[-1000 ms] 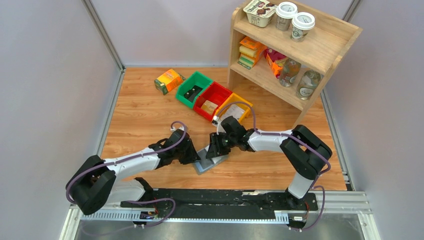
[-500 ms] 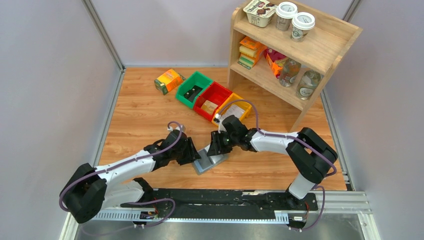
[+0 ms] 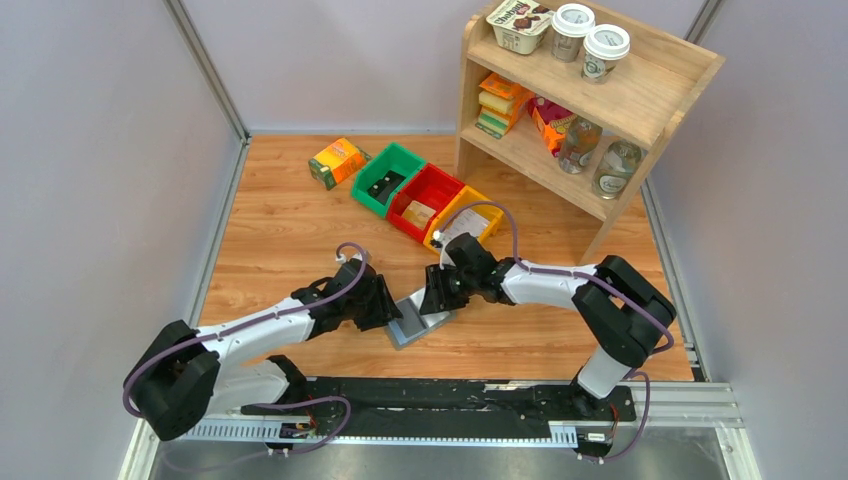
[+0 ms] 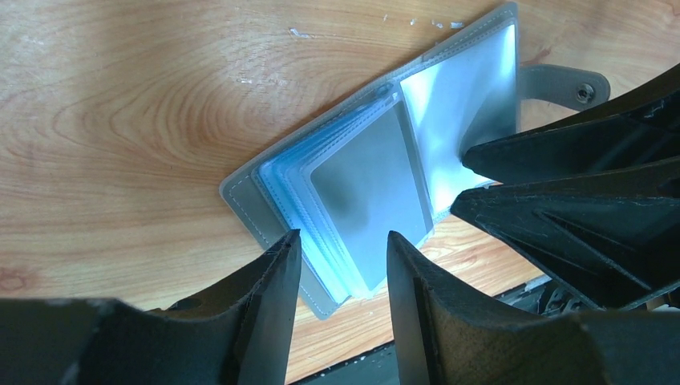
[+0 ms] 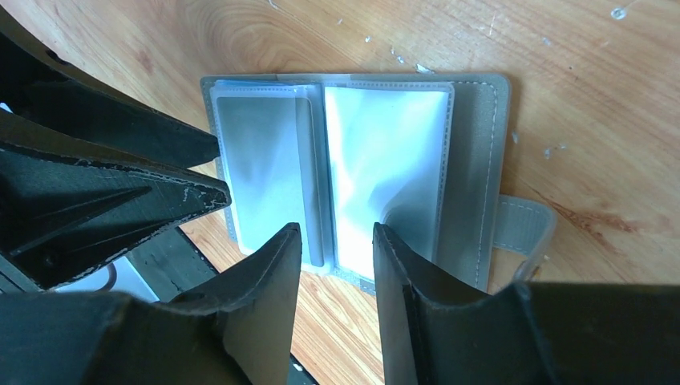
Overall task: Take the credit cards out of the card holder
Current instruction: Remove the credit card from the card holder.
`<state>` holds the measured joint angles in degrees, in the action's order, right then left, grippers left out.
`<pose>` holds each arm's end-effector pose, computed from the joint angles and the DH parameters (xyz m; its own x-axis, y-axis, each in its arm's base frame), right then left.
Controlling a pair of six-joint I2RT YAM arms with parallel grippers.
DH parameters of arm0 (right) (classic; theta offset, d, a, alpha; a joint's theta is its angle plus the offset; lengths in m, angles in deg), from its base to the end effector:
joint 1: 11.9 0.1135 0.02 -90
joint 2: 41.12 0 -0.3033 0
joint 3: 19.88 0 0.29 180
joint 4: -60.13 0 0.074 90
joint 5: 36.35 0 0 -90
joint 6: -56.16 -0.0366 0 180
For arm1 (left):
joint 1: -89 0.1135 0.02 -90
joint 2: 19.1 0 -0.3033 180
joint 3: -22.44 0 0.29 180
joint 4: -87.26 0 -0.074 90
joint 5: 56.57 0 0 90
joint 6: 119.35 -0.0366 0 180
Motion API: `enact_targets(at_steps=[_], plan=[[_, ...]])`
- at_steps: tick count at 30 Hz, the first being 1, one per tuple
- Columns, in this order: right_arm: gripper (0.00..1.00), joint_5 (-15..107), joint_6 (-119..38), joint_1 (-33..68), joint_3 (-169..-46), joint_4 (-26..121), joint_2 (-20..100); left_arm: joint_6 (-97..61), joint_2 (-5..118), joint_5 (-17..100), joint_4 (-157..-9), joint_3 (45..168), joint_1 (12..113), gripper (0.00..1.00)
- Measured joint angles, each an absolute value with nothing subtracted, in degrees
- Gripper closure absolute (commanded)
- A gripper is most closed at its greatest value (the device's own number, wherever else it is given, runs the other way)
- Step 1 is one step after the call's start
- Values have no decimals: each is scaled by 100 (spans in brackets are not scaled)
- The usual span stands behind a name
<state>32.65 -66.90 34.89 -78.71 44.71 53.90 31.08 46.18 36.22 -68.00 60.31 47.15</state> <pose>0.2285 0.2624 0.1596 -0.9041 -0.2186 -0.3672 -0.4052 0.7114 0.5742 0.1615 -0.1471 0.1682 -0.8892 -0.3698 -0.2694 -0.1717 0.8155 -0.5526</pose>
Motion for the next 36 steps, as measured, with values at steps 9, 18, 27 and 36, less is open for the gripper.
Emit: enact_targets(at_steps=[9, 18, 27, 36], plan=[[58, 3374, -6620, 3489, -7854, 4412, 5115, 3200, 4240, 3515, -6686, 6031, 4715, 48], [59, 3615, -6517, 3489, -7854, 4285, 4896, 3453, 3794, 3320, -6645, 6029, 4715, 43], [76, 3733, -6502, 3489, -7856, 4068, 5088, 3958, 4071, 3292, -6986, 5856, 4715, 42], [82, 3766, -6504, 3478, -7858, 3894, 5226, 4260, 4240, 3294, -7255, 5793, 4715, 41]])
